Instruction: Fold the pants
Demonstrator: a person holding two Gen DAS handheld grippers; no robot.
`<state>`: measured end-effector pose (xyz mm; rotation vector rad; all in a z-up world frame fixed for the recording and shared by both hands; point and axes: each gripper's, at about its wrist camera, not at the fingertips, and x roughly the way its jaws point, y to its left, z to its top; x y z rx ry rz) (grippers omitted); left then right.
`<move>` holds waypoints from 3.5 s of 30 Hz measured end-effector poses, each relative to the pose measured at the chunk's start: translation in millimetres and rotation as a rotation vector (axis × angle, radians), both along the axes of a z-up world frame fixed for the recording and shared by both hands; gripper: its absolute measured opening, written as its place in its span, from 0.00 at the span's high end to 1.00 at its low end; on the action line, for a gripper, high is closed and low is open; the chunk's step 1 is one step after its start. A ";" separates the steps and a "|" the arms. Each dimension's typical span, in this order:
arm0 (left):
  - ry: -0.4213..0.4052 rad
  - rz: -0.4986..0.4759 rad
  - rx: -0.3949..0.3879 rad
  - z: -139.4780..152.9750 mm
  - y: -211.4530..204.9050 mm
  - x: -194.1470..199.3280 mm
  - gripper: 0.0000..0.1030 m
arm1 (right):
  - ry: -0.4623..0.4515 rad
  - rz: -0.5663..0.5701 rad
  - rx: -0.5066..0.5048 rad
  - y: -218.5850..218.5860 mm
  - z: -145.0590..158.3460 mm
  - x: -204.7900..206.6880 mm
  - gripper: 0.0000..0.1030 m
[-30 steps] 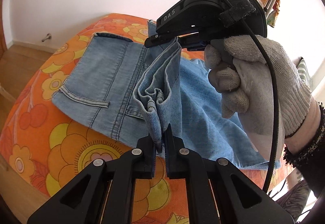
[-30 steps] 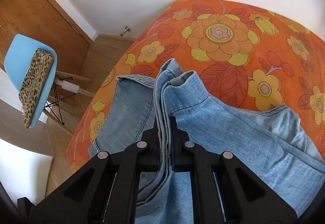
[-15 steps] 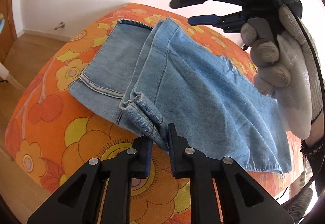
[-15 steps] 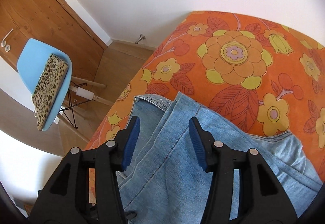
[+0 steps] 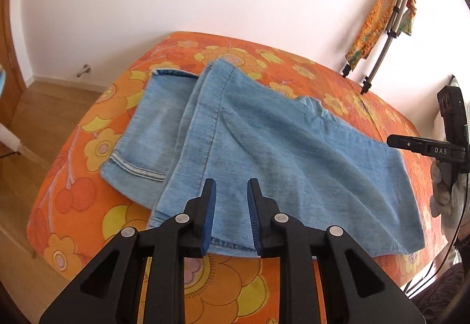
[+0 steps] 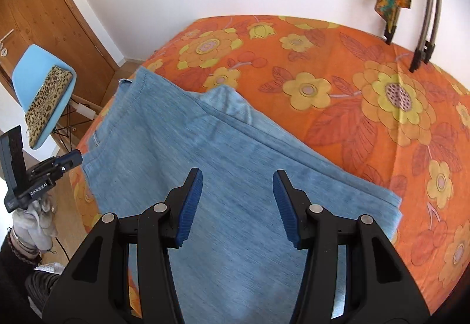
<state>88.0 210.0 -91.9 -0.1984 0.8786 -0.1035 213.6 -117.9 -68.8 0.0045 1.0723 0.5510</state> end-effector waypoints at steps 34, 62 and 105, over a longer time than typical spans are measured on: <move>0.096 -0.170 0.112 -33.1 -54.9 15.3 0.95 | -0.075 0.453 -0.177 67.3 -37.2 61.3 0.51; 0.086 -0.163 0.097 -35.0 -52.1 18.4 0.95 | -0.184 0.391 -0.279 38.1 -18.8 46.2 0.77; 0.009 -0.634 0.128 5.1 -252.5 -72.0 0.90 | 0.049 0.065 0.045 -136.5 -31.1 -132.1 0.76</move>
